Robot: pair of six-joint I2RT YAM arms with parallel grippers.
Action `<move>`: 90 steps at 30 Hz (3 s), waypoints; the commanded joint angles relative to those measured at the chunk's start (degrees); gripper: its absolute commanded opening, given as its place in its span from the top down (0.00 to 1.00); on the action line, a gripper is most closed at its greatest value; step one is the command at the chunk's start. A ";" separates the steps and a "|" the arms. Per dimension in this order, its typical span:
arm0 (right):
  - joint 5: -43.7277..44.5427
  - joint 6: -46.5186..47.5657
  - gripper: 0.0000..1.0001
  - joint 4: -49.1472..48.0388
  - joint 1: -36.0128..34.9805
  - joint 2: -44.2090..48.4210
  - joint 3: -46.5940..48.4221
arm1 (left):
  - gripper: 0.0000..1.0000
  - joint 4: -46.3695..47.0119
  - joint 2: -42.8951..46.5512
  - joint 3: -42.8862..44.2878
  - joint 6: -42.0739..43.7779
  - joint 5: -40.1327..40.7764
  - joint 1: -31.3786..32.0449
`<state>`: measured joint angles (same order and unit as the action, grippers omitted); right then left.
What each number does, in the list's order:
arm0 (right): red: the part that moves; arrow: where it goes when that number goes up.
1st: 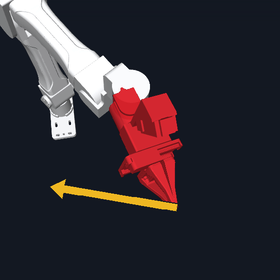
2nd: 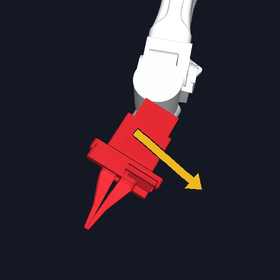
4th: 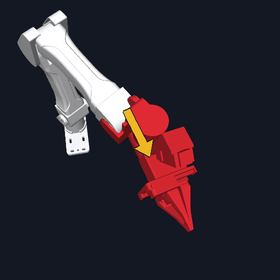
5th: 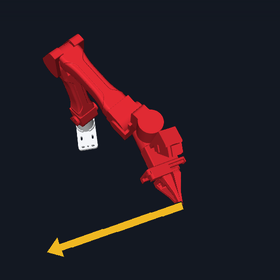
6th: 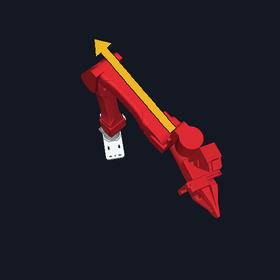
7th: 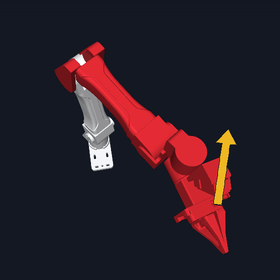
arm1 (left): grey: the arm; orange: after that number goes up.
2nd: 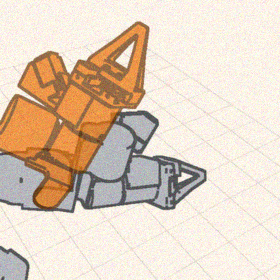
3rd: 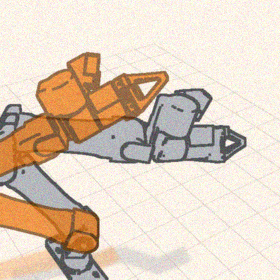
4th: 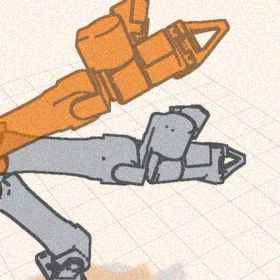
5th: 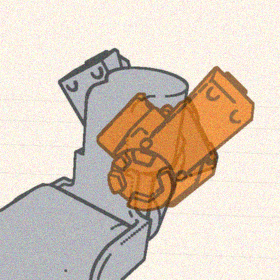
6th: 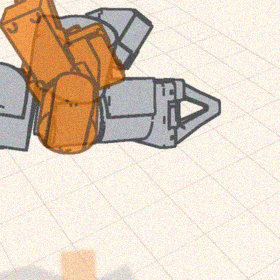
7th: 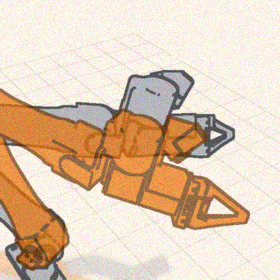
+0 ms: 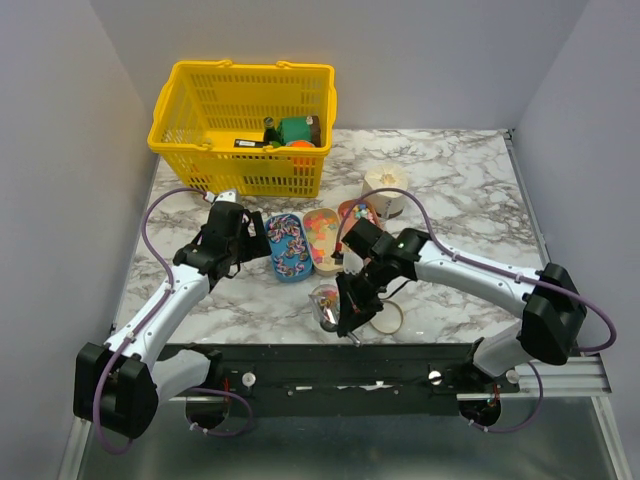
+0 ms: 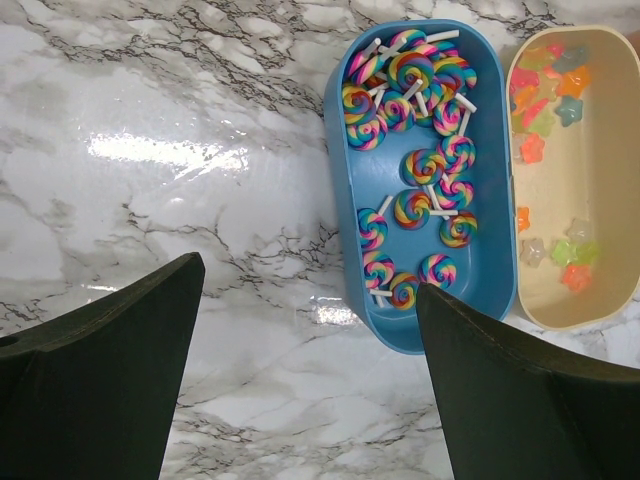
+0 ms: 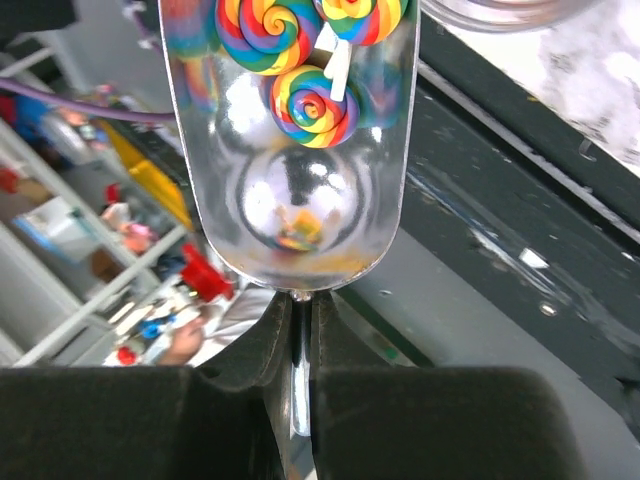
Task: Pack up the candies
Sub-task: Place the fake candies in the packing bottle, then adjust the spatula.
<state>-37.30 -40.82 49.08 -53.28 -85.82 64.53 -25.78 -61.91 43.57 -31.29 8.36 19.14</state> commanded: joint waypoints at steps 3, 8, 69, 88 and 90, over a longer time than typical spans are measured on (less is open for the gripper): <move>-11.56 -5.40 0.99 -7.84 2.21 -0.84 -4.94 | 0.01 0.64 1.35 -0.42 0.70 2.01 -0.24; -14.82 -8.04 0.99 -10.75 3.70 -0.05 -8.01 | 0.01 0.64 1.35 -0.42 0.70 2.28 -0.24; 7.50 7.15 0.99 8.30 3.45 -10.94 20.18 | 0.01 6.18 0.30 6.53 1.67 -20.39 -0.24; 11.28 7.51 0.99 9.28 0.98 -11.91 35.04 | 0.12 3.02 -1.72 2.31 4.66 -25.32 2.57; 12.24 7.68 0.99 10.59 0.98 -12.52 36.71 | 0.13 3.19 -2.34 1.96 4.83 -25.41 2.66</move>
<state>-27.00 -33.82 59.40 -52.07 -98.28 96.53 -20.93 -64.10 46.96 -28.51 -15.75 21.15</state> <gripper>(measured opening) 0.145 0.880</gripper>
